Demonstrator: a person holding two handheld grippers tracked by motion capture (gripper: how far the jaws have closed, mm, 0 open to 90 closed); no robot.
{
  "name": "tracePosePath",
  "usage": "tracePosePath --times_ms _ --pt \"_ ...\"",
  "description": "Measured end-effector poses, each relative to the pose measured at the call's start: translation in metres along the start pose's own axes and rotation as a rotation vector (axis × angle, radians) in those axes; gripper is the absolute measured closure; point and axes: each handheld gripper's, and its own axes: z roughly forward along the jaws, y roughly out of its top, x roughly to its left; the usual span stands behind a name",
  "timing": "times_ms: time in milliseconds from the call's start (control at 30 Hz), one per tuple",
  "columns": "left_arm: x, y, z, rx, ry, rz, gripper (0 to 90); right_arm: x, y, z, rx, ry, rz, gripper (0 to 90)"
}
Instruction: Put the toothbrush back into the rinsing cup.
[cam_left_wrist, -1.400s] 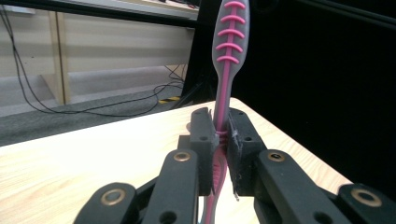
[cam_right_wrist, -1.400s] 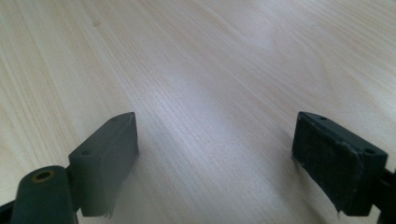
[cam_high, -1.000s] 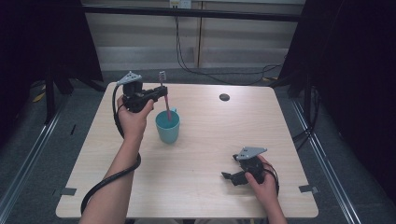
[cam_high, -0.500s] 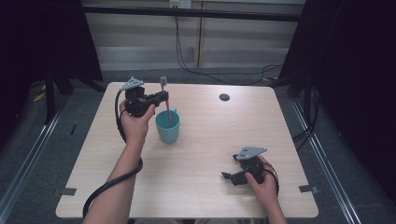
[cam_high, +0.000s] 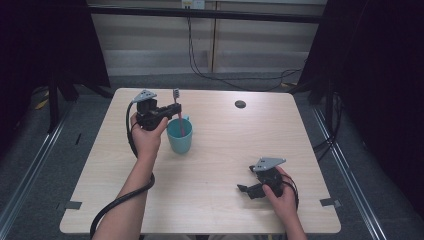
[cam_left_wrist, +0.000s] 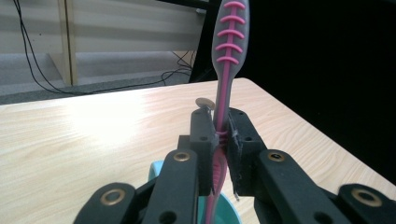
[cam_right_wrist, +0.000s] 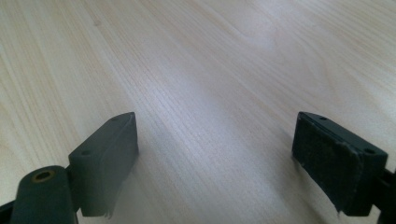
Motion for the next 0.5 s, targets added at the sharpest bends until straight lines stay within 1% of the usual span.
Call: tracePosePath --times_ms 67,133,200,267,500 --pt "0.002 -0.005 0.002 0.008 0.004 0.0 82.3 0.0 0.0 0.0 0.0 0.001 0.001 14.0" --pt "0.002 -0.007 0.003 0.008 0.002 -0.009 82.2 0.0 0.0 0.0 0.0 0.001 0.001 14.0" --pt "0.003 -0.008 0.003 0.015 0.006 -0.006 82.2 0.0 0.0 0.0 0.0 0.001 0.001 14.0" --pt "0.004 -0.012 0.005 0.013 0.004 -0.018 82.2 0.0 0.0 0.0 0.0 0.002 0.0 14.0" --pt "0.005 -0.018 0.008 0.024 0.005 -0.018 82.2 0.0 0.0 0.0 -0.001 0.002 -0.001 14.0"
